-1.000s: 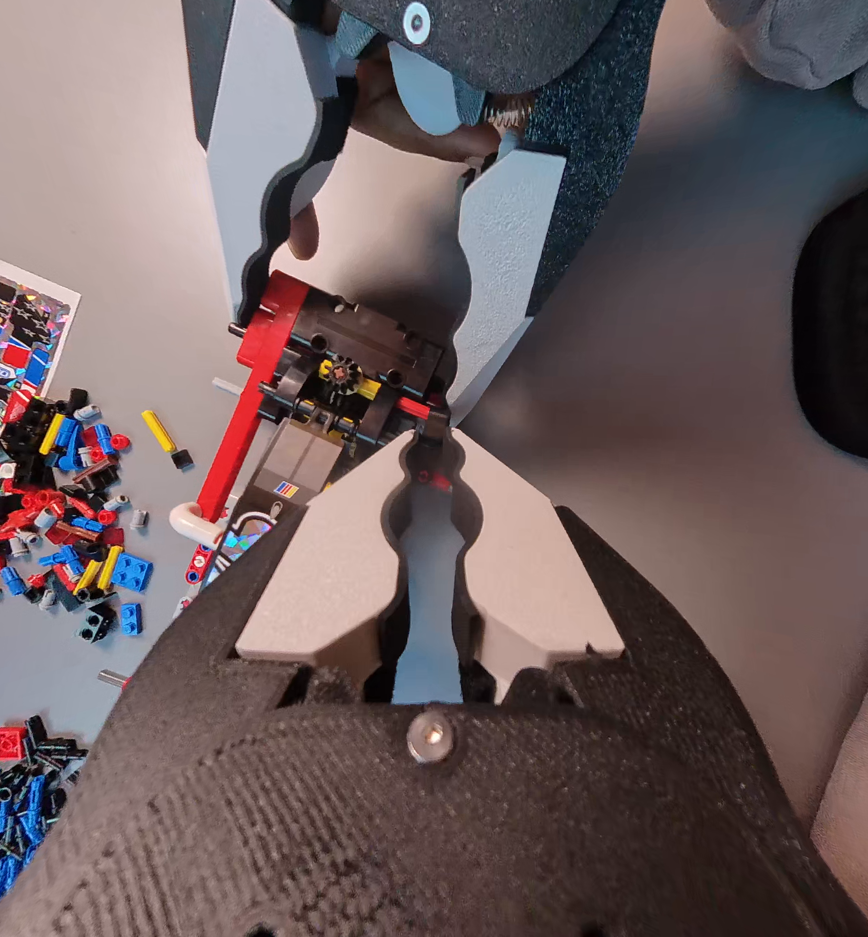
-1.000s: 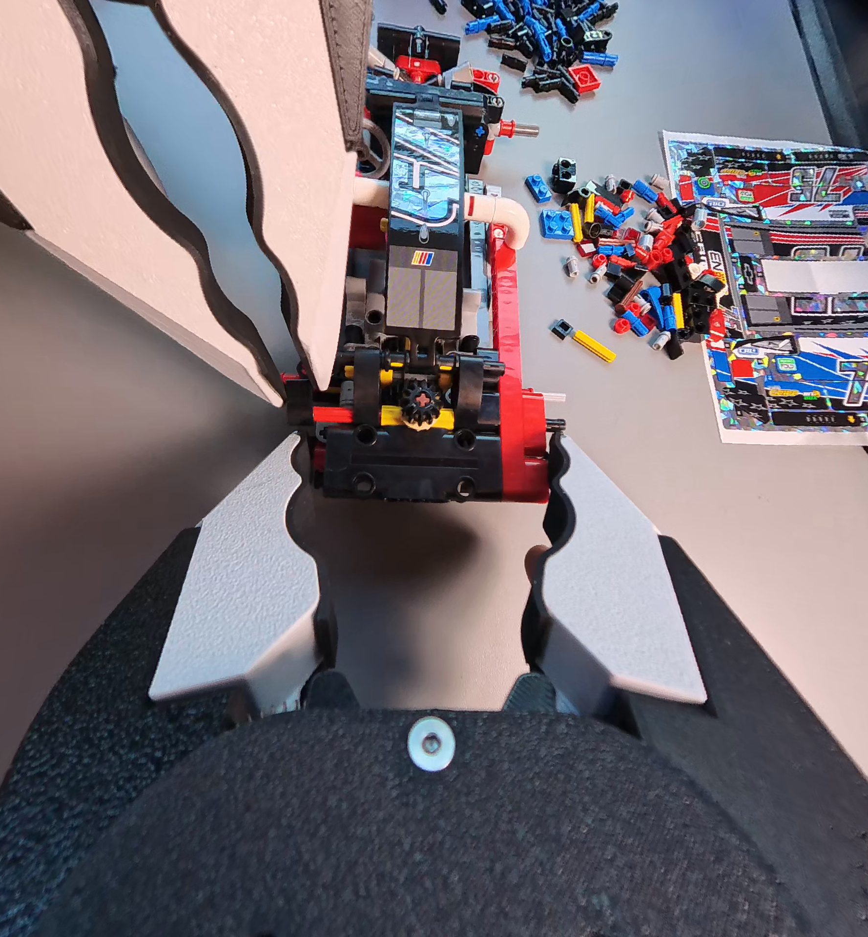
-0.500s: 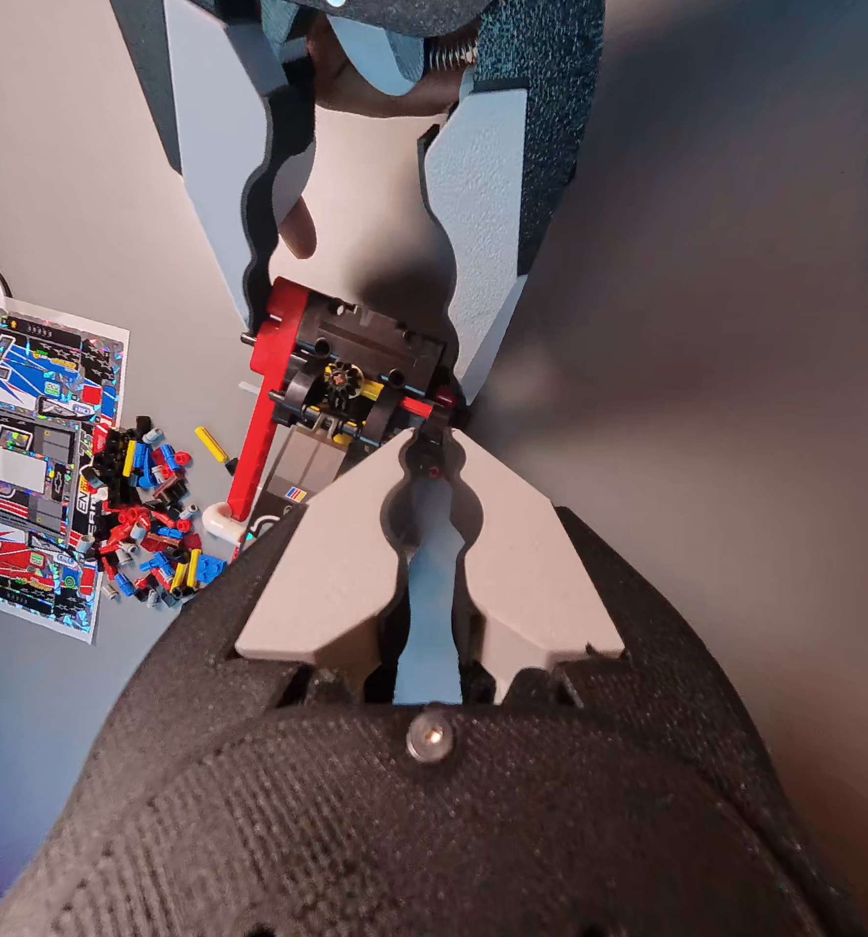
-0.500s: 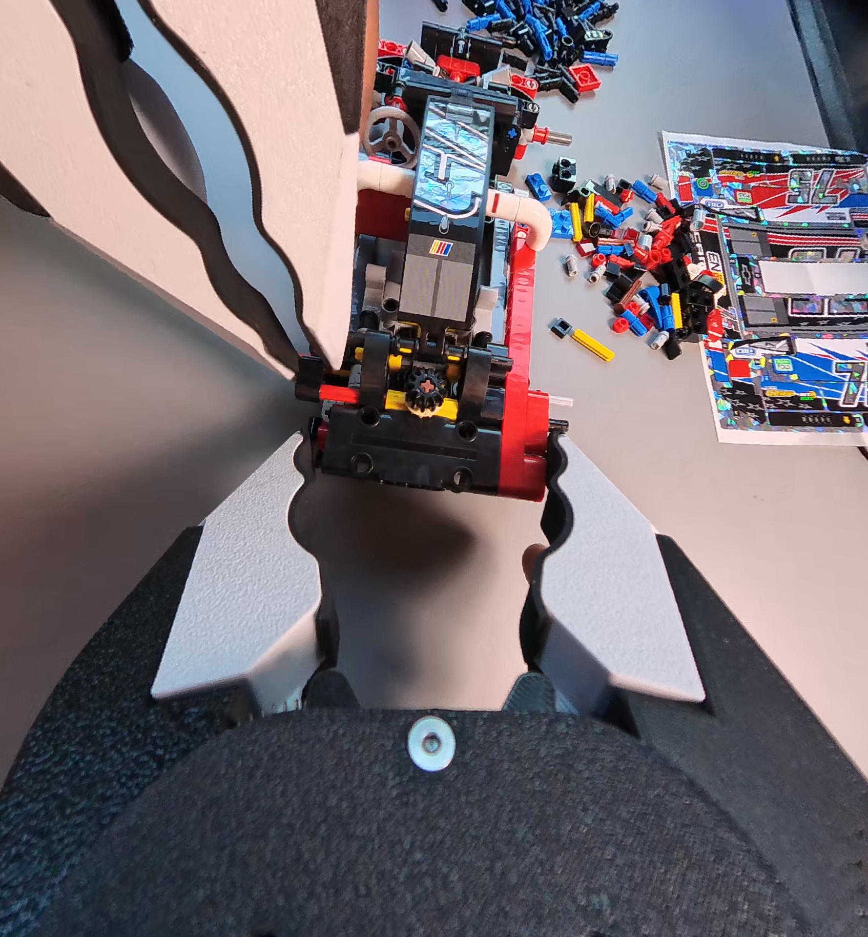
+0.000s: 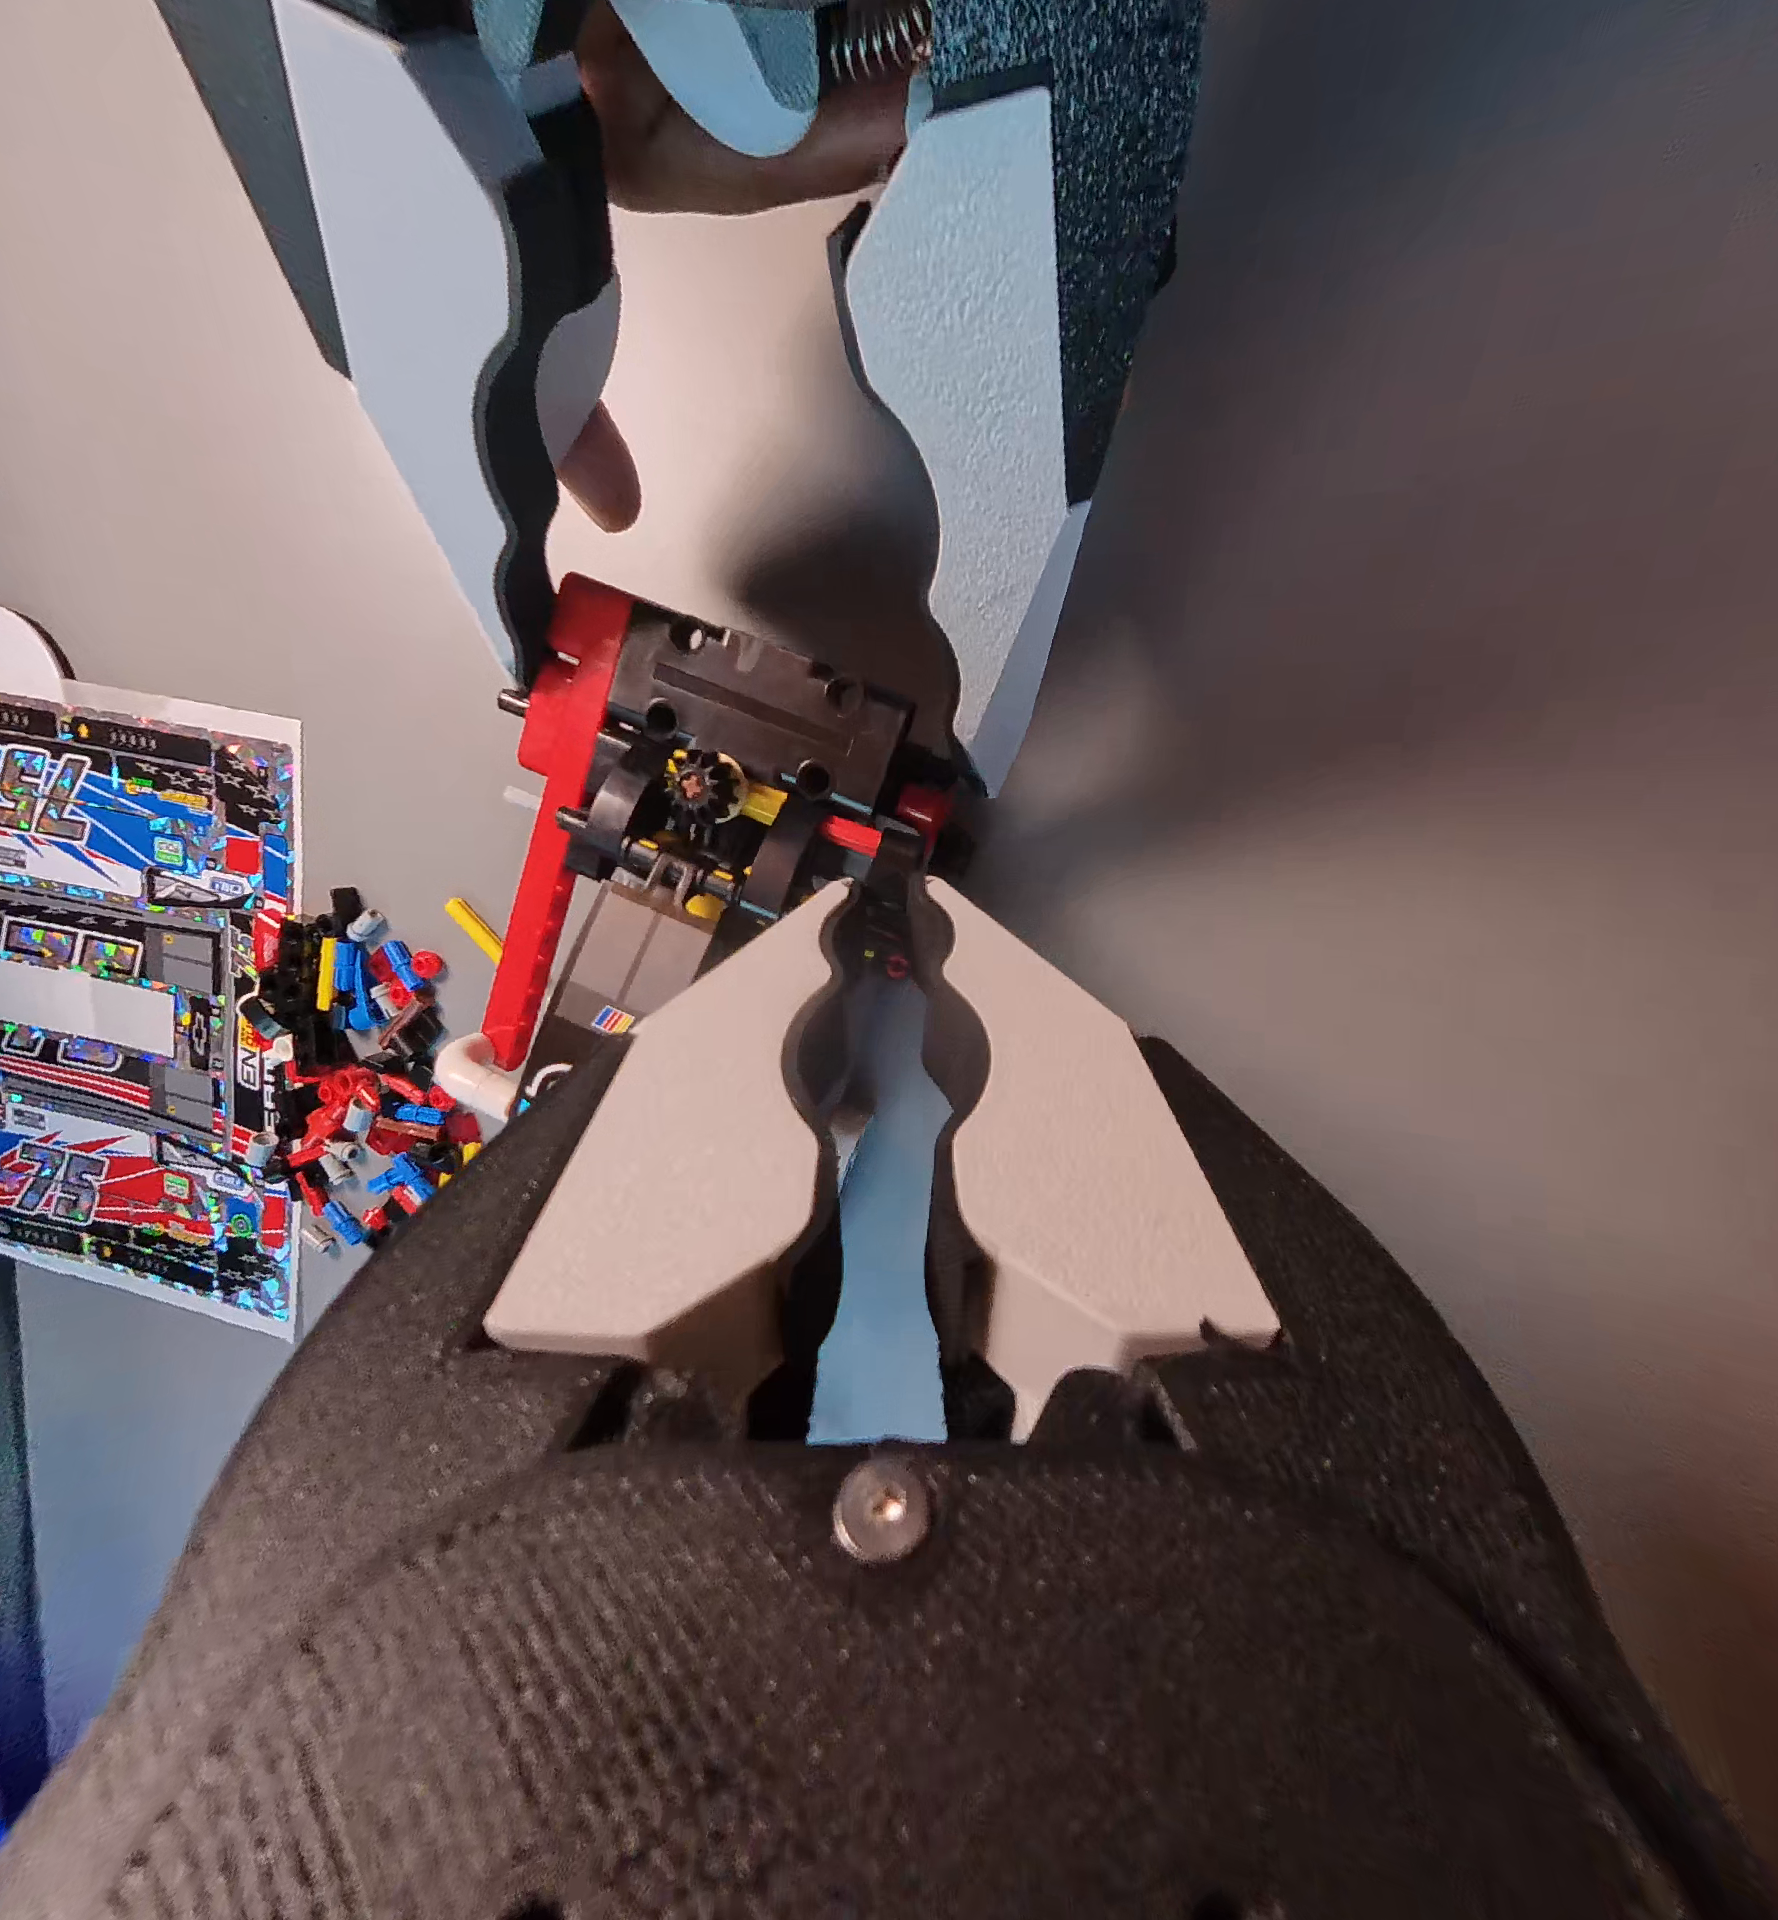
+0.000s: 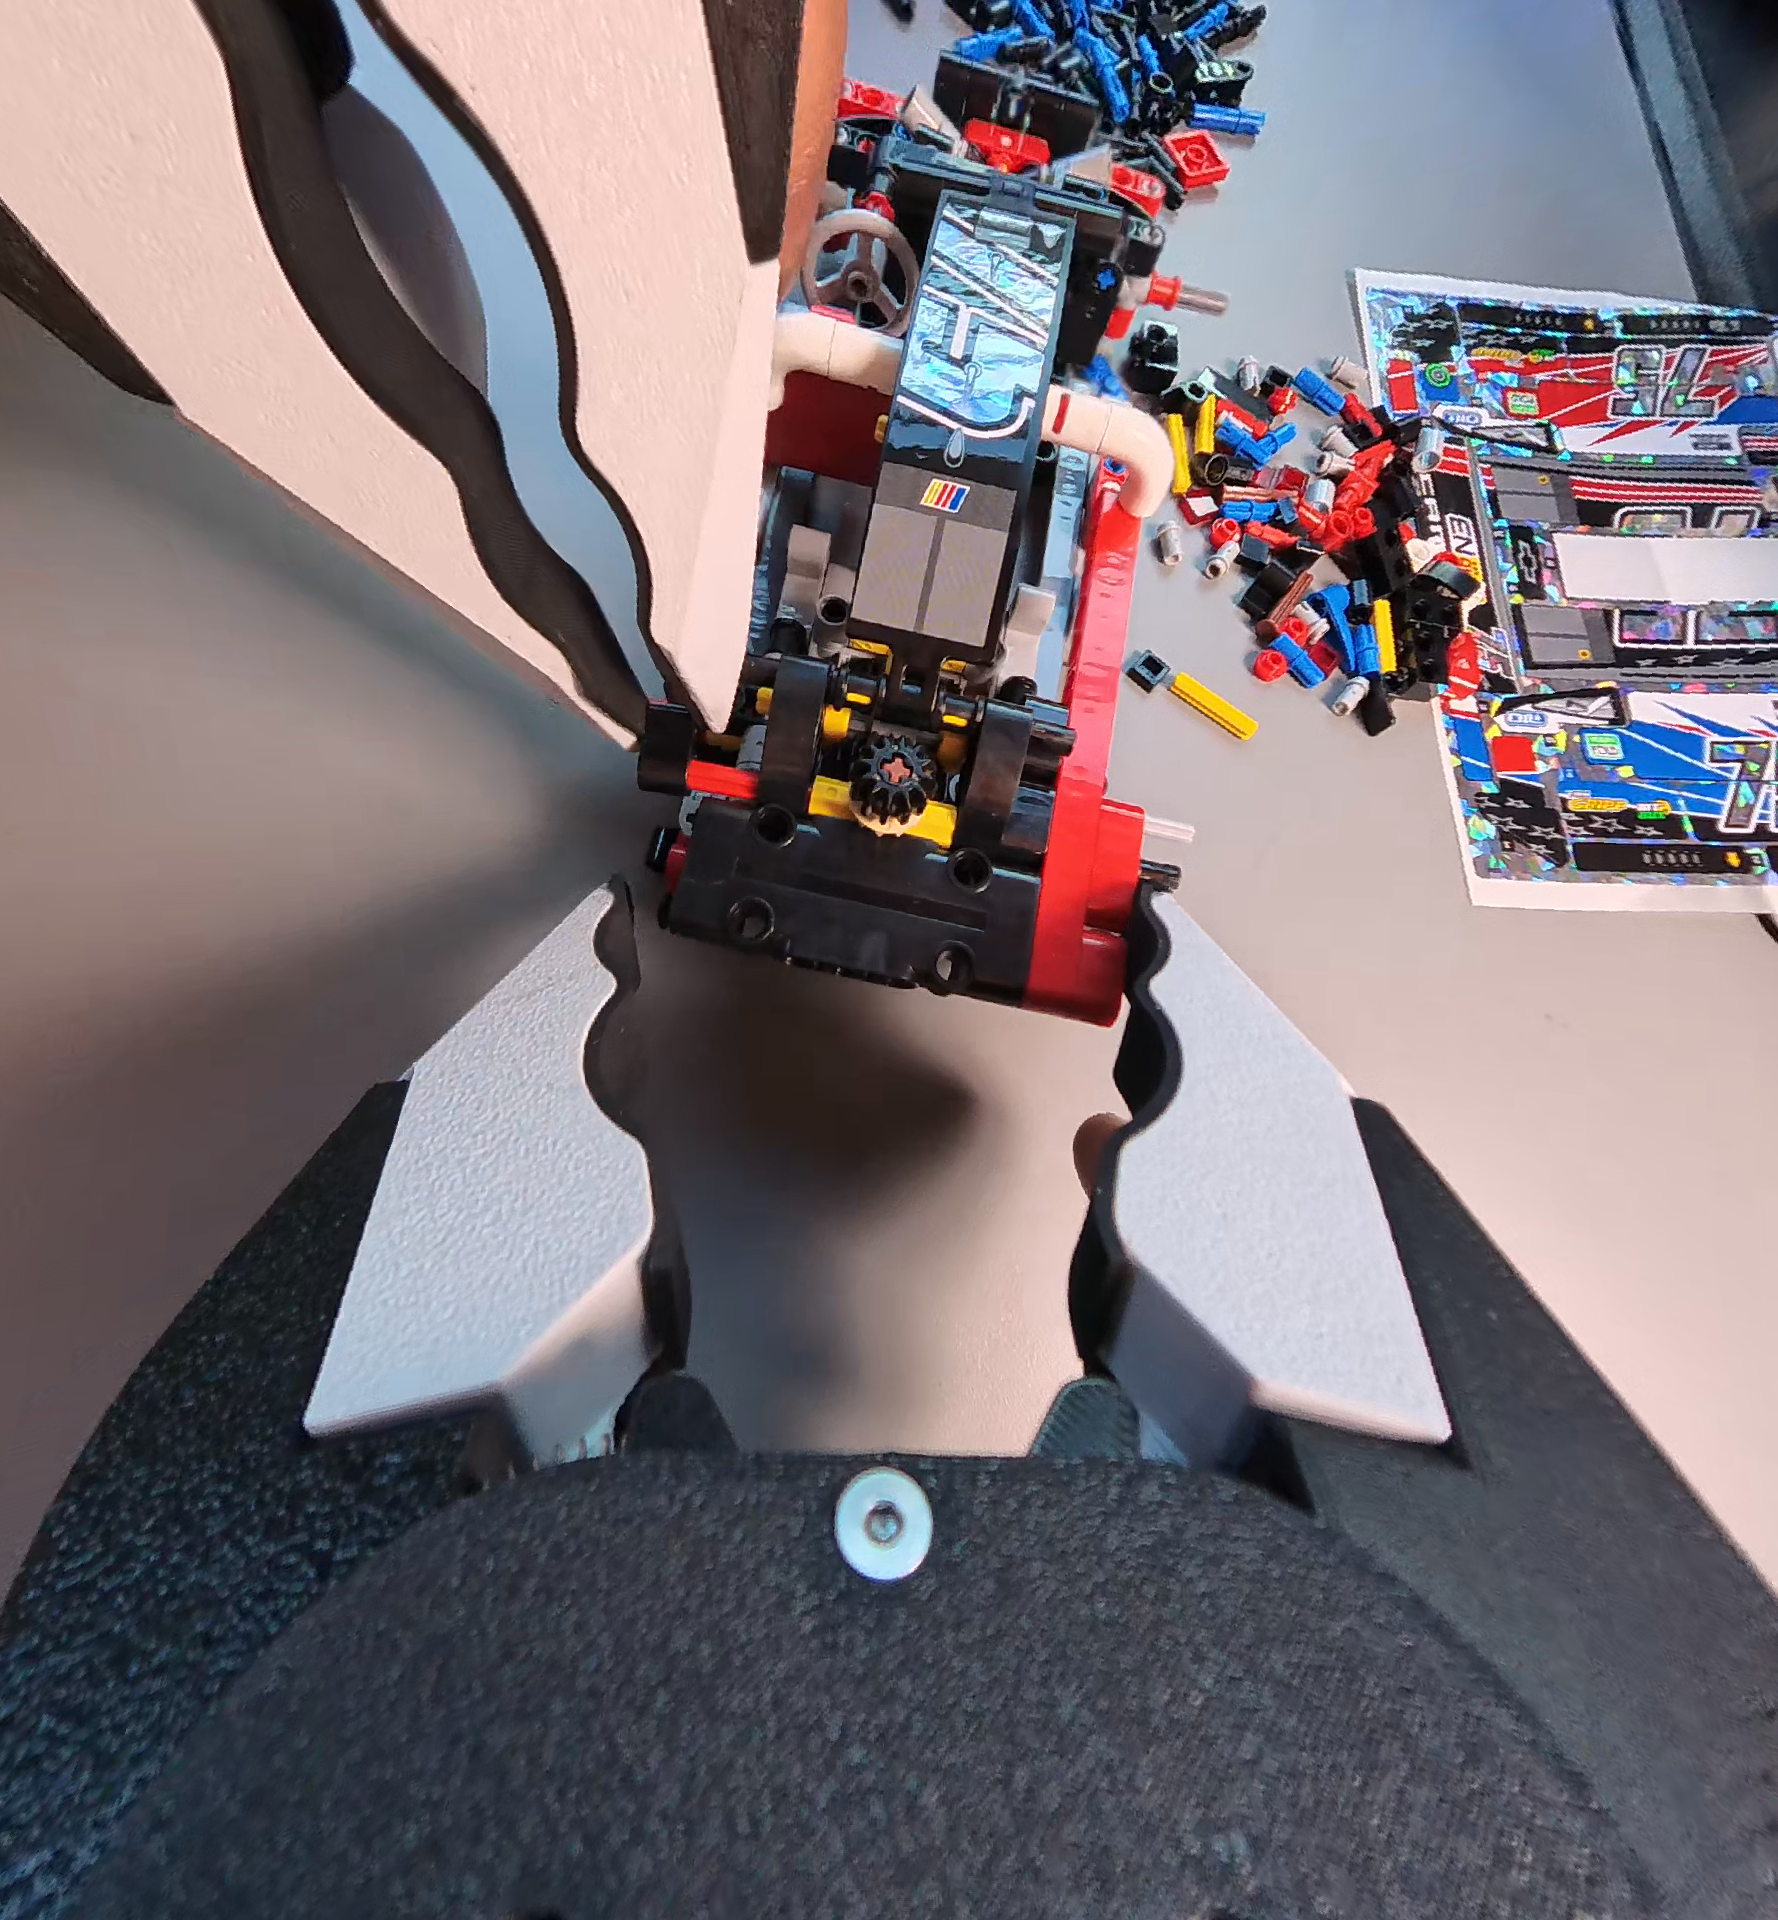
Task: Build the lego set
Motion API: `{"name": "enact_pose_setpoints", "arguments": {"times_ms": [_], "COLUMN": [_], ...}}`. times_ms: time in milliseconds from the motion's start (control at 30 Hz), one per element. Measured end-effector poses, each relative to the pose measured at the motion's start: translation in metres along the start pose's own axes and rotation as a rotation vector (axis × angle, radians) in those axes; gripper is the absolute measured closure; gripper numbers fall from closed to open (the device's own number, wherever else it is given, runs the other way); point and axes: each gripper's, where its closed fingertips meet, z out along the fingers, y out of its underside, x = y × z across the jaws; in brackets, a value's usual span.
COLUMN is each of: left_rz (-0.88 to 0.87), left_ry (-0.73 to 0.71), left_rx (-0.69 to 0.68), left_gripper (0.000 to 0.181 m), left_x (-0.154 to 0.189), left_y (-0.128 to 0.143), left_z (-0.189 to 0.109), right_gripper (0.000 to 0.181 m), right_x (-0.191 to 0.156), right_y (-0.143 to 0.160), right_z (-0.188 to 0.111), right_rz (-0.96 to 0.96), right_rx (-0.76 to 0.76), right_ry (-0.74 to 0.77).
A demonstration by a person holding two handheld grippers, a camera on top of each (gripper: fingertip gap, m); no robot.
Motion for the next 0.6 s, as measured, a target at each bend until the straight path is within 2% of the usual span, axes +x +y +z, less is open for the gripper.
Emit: {"name": "enact_pose_setpoints", "arguments": {"times_ms": [33, 300, 433, 600], "left_rz": [0.011, 0.118, 0.114, 0.096], "left_ry": [-0.007, -0.066, -0.085, -0.087], "left_rx": [-0.010, -0.017, 0.020, 0.057], "left_gripper": [0.176, 0.176, 0.175, 0.174], "left_x": [-0.001, -0.003, -0.005, -0.007], "left_y": [0.000, -0.001, -0.002, -0.004], "left_z": [0.001, 0.000, 0.000, 0.002], "right_gripper": [0.090, 0.091, 0.080, 0.080], "right_x": [0.001, 0.002, 0.000, 0.005], "right_y": [0.000, 0.001, -0.003, -0.009], "right_z": [-0.001, -0.001, 0.000, 0.000], "right_rz": [0.005, 0.018, 0.076, 0.160], "right_rx": [0.002, -0.001, 0.020, 0.079], "right_ry": [0.000, 0.003, 0.002, 0.020]}}
